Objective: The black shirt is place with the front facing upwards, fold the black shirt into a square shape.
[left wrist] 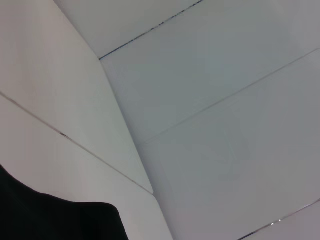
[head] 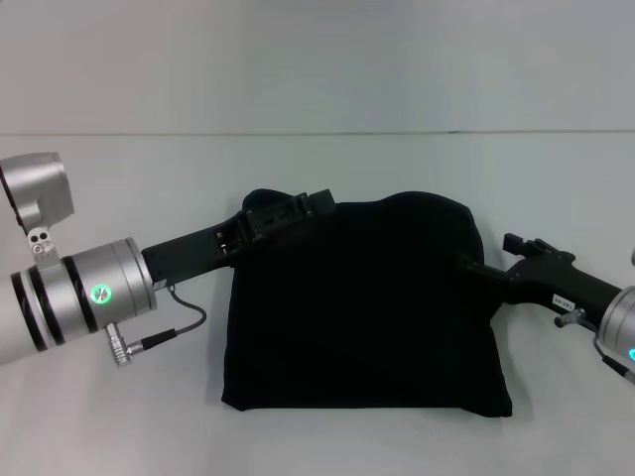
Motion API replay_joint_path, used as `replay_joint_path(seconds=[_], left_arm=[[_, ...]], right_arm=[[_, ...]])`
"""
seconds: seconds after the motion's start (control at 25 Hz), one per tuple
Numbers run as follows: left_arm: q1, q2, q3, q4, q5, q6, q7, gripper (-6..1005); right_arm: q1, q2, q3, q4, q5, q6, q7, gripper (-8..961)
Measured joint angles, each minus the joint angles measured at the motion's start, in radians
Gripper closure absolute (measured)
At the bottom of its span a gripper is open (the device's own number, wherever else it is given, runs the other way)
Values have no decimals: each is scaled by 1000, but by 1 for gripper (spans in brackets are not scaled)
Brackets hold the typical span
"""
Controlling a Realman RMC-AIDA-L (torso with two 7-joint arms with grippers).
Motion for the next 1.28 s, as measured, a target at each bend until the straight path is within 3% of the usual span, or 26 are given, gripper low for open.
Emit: replay_joint_path(seconds=[0.4, 0.44, 0.48, 0.52, 0.68, 0.84, 1.0, 1.08, 1.12, 1.28], left_arm=[[2, 14, 5, 4, 3, -64, -50, 180], [0, 24, 17, 6, 11, -84, -89, 181], [-9, 54, 54, 8, 26, -136, -178, 181], [-9, 54, 54, 8, 26, -136, -178, 181], [-28, 115, 129, 6, 42, -248, -339, 182], [-51, 144, 145, 10, 68, -288, -360, 184], [-64, 135, 150, 7, 107, -352, -371, 184], [-66, 125, 151, 9, 115, -379, -366, 184], [-77, 106, 169, 14, 136, -428, -353, 184], [-90, 90, 198, 14, 146, -466, -349, 185]], right_arm=[[-18, -7, 42, -26, 17, -18, 115, 12], [-26, -8, 47, -34, 17, -37, 130, 12], [-38, -11, 51, -45, 16, -70, 150, 12], [-51, -14, 52, -59, 15, -110, 174, 12], [-103, -53, 29, -88, -59, -327, 204, 11], [-128, -81, 22, -89, -180, -471, 214, 12], [-154, -82, 22, -90, -232, -513, 206, 12], [-167, -77, 20, -90, -237, -514, 187, 12], [-172, -75, 18, -90, -239, -514, 180, 12], [-178, -74, 7, -90, -274, -522, 171, 11]])
